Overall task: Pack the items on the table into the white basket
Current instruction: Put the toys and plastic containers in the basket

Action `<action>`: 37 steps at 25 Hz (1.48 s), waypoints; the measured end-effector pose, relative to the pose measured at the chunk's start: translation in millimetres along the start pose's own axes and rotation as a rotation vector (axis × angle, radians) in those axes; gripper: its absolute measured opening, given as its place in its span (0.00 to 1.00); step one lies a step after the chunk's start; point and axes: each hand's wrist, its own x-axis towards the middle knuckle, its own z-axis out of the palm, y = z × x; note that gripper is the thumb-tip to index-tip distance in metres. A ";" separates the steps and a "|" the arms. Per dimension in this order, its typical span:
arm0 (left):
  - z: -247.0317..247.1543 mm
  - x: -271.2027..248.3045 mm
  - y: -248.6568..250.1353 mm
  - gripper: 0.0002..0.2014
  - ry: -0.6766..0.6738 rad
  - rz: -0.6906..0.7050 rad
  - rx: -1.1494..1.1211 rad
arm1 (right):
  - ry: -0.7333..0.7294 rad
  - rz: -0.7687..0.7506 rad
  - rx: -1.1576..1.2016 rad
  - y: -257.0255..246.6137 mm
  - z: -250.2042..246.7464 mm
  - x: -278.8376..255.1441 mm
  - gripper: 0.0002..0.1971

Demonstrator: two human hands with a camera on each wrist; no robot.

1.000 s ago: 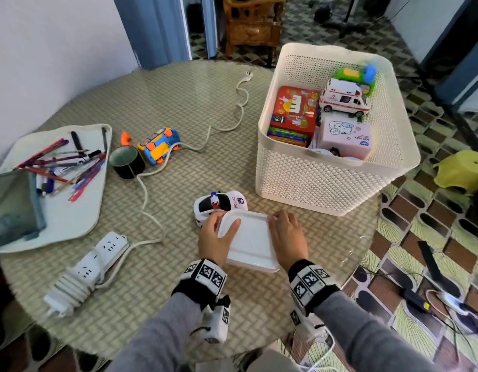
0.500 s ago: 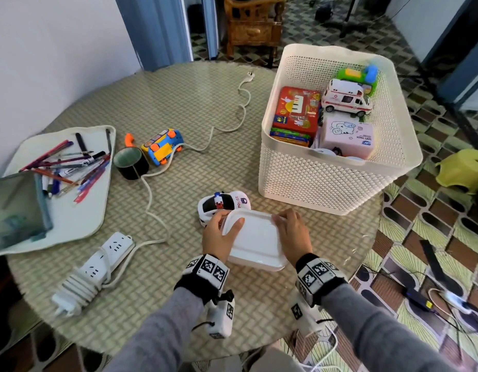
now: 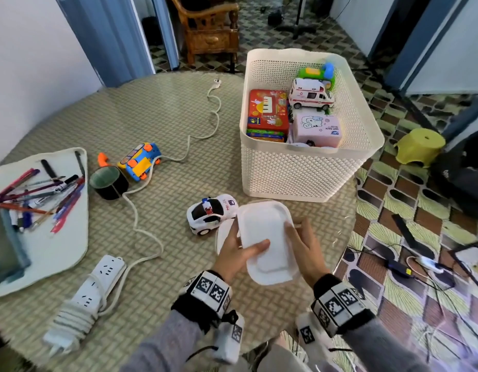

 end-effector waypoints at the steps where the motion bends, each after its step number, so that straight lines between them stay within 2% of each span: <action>1: 0.8 -1.3 -1.4 0.41 -0.054 -0.013 0.014 | -0.044 0.009 0.020 2.9 -3.5 -0.1 0.14; 3: 10.8 -6.3 -4.6 0.38 -0.016 -0.017 0.026 | -0.017 -0.022 0.019 6.7 -4.4 -4.3 0.12; 5: 25.1 -11.5 -6.2 0.31 0.050 -0.037 0.034 | 0.102 -0.050 -0.018 10.9 -1.2 -11.9 0.12; 7: 32.4 -16.0 -8.1 0.28 0.065 -0.051 0.038 | 0.152 -0.030 0.054 12.2 2.1 -21.6 0.12; 9: 31.6 -17.6 -10.8 0.29 0.090 -0.018 0.088 | 0.154 0.015 0.149 12.2 4.8 -30.3 0.19; 12: 29.0 -21.3 -18.3 0.32 0.108 0.003 0.119 | 0.198 0.004 0.128 13.8 8.9 -39.0 0.29; 14: 29.9 -24.8 -20.6 0.33 0.094 -0.011 0.124 | 0.232 0.009 0.104 15.0 9.5 -43.2 0.31; 19: 30.0 -29.2 -23.9 0.29 -0.041 0.007 0.126 | 0.245 0.063 0.205 21.8 1.2 -55.7 0.18; 21: 31.7 -28.6 -23.3 0.25 -0.128 -0.040 0.133 | 0.238 0.093 0.238 25.0 -3.5 -59.1 0.15; 23: 26.8 -16.3 -20.1 0.21 -0.146 -0.026 0.254 | 0.297 0.107 0.202 28.5 -12.0 -59.3 0.15; 25: 10.0 10.1 -12.9 0.19 -0.057 0.218 0.569 | 0.350 0.107 0.194 32.1 -23.2 -58.4 0.17; 26: -0.1 24.9 -7.5 0.21 -0.047 0.350 0.780 | 0.373 0.109 0.186 33.4 -28.8 -58.0 0.19; 27: -9.7 38.6 -2.9 0.27 -0.075 0.408 0.984 | 0.394 0.113 0.169 35.7 -33.7 -58.1 0.21; 29: -25.9 58.5 4.3 0.38 -0.198 0.299 1.321 | 0.419 0.111 0.161 37.1 -39.0 -59.3 0.26; 31: -32.6 64.7 6.4 0.44 -0.264 0.165 1.532 | 0.426 0.119 0.154 39.2 -40.7 -60.8 0.28; 34: -27.7 62.2 8.5 0.40 -0.221 0.214 1.491 | 0.430 0.116 0.125 42.7 -42.8 -61.4 0.26; 37: -21.0 53.3 11.6 0.34 -0.310 0.227 1.276 | 0.435 0.090 0.114 40.9 -47.9 -59.6 0.20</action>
